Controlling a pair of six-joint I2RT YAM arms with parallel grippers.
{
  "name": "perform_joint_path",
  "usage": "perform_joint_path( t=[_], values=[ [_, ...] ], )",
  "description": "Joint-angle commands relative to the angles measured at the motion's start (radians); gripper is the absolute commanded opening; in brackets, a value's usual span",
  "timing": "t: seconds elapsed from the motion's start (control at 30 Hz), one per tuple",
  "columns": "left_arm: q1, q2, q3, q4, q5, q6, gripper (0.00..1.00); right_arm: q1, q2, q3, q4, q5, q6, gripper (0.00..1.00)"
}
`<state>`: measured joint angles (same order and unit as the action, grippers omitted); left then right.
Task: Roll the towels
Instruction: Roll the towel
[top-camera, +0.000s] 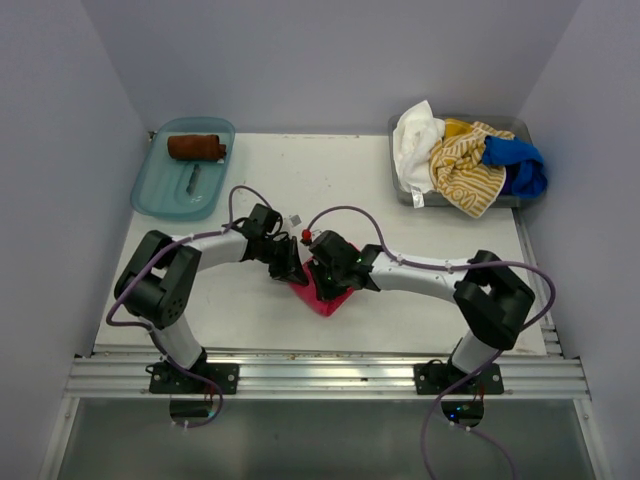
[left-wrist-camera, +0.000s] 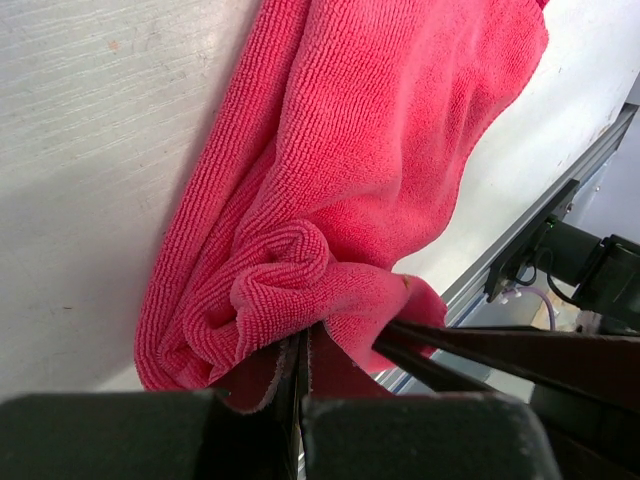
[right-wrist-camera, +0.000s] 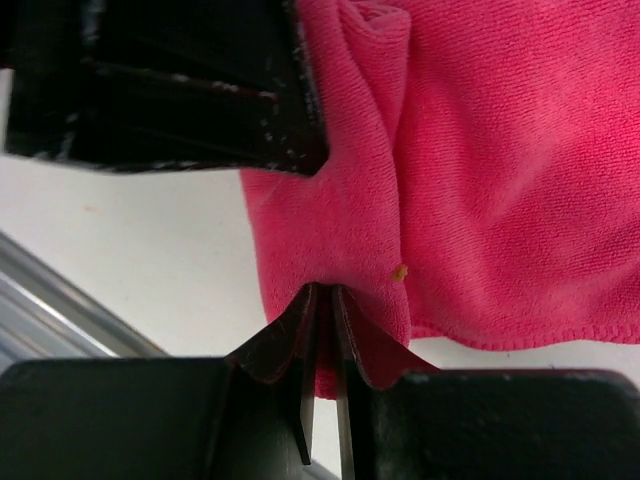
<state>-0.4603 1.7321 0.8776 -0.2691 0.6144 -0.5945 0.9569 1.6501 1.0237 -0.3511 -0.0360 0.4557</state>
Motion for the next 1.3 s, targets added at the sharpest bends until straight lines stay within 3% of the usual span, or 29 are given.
perform_joint_path(
  t=[0.0,0.2,0.47,0.83,1.03,1.17,1.27],
  values=[
    [-0.009,0.029,-0.046,-0.045,-0.160,0.032,0.00,-0.001,0.046,0.004,-0.014,0.107,-0.008,0.14],
    [-0.008,-0.041,-0.019,-0.094,-0.162,0.056,0.00,-0.006,0.131,-0.059,0.046,0.091,0.015,0.12],
    [0.029,-0.126,0.035,-0.137,-0.188,0.061,0.00,-0.009,0.109,-0.125,0.092,0.076,0.026,0.10],
    [0.043,-0.060,0.050,-0.090,-0.186,0.042,0.00,-0.009,0.096,-0.122,0.084,0.076,0.021,0.09],
    [0.045,0.056,0.057,-0.067,-0.206,0.021,0.00,-0.014,0.105,-0.137,0.107,0.064,0.040,0.09],
    [0.045,-0.070,0.017,-0.082,-0.238,-0.001,0.00,-0.032,0.080,-0.197,0.171,0.041,0.060,0.09],
    [0.045,-0.172,0.011,-0.145,-0.300,-0.010,0.12,-0.047,0.065,-0.235,0.234,-0.027,0.074,0.09]
  ],
)
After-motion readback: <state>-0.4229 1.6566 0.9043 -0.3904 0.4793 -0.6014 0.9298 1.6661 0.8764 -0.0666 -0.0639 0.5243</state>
